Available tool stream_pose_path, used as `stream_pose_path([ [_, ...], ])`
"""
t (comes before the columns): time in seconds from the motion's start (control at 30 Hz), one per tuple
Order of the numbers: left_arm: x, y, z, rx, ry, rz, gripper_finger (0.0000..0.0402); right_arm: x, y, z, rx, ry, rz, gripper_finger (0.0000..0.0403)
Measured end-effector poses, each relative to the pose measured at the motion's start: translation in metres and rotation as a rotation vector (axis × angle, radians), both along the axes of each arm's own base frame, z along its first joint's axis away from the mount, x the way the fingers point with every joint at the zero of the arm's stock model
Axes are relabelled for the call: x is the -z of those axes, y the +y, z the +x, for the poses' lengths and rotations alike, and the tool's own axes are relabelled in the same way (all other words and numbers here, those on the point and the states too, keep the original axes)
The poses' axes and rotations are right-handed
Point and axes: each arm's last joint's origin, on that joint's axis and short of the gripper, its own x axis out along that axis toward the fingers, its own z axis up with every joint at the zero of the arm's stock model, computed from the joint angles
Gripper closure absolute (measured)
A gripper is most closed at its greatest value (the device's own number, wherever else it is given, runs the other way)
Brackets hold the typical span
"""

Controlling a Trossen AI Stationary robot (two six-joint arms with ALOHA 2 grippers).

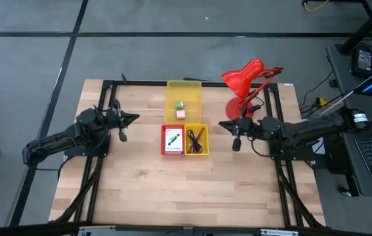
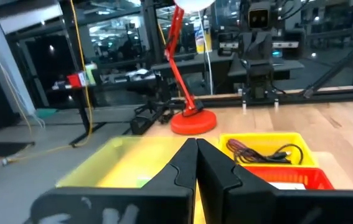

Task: Pick and place items into bin
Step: Return to home position

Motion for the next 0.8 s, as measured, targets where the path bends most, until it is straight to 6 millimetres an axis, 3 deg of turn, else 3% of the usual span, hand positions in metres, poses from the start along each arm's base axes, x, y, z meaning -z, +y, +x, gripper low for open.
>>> stream_pose_path([
  [0.13,0.017,0.001,0.003,0.009,-0.004,-0.043,0.0399,0.008,0.0,-0.015,-0.022,-0.06,0.001,0.0403],
  [0.43,0.016,-0.006,0.006,0.121,-0.017,-0.001,0.04,0.015,-0.002,-0.047,-0.029,-0.128,-0.02,0.0403],
  [0.67,0.016,-0.007,0.006,0.13,-0.028,-0.043,0.04,0.033,0.006,-0.066,-0.32,-0.187,0.023,0.0403],
  [0.8,0.016,-0.007,0.006,0.133,-0.042,-0.097,0.04,0.041,0.006,-0.07,-0.33,-0.114,0.048,0.0403],
])
